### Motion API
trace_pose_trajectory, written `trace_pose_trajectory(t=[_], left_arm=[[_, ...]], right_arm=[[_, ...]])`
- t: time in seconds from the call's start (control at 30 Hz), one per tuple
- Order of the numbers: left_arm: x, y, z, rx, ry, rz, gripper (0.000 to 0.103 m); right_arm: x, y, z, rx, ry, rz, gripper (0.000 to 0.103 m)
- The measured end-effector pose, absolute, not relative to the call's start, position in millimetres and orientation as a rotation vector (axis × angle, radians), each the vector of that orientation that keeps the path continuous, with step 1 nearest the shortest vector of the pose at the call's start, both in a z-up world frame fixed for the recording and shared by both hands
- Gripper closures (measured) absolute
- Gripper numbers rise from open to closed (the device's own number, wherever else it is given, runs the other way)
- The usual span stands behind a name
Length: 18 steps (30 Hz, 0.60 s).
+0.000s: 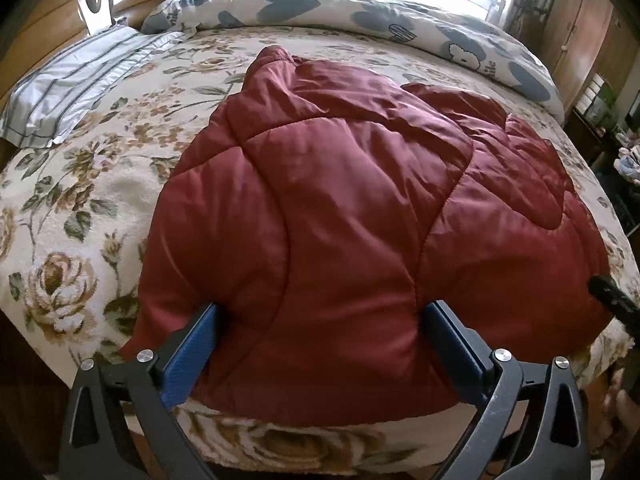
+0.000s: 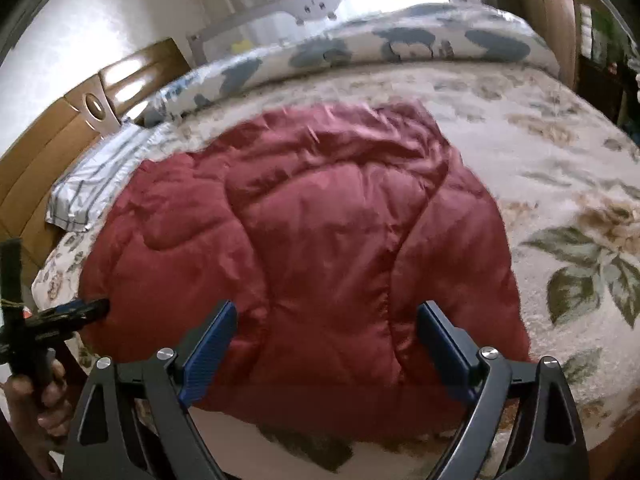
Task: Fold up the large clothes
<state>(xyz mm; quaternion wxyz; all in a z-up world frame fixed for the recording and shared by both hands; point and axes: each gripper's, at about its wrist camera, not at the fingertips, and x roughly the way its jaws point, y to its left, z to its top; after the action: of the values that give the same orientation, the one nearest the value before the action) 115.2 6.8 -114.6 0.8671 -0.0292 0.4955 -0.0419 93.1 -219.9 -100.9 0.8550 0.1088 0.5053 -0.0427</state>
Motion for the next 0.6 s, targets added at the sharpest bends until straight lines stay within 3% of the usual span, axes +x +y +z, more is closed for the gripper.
trace_pose_trajectory(t=[0.3, 0.6], left_arm=[[116, 20, -104, -0.129, 1.034, -0.082, 0.004], [125, 17, -116, -0.098, 1.045, -0.059, 0.0]], right_arm=[[95, -231, -111, 0.286, 1.075, -0.086, 0.011], [92, -225, -101, 0.259, 1.066, -0.108, 0.011]])
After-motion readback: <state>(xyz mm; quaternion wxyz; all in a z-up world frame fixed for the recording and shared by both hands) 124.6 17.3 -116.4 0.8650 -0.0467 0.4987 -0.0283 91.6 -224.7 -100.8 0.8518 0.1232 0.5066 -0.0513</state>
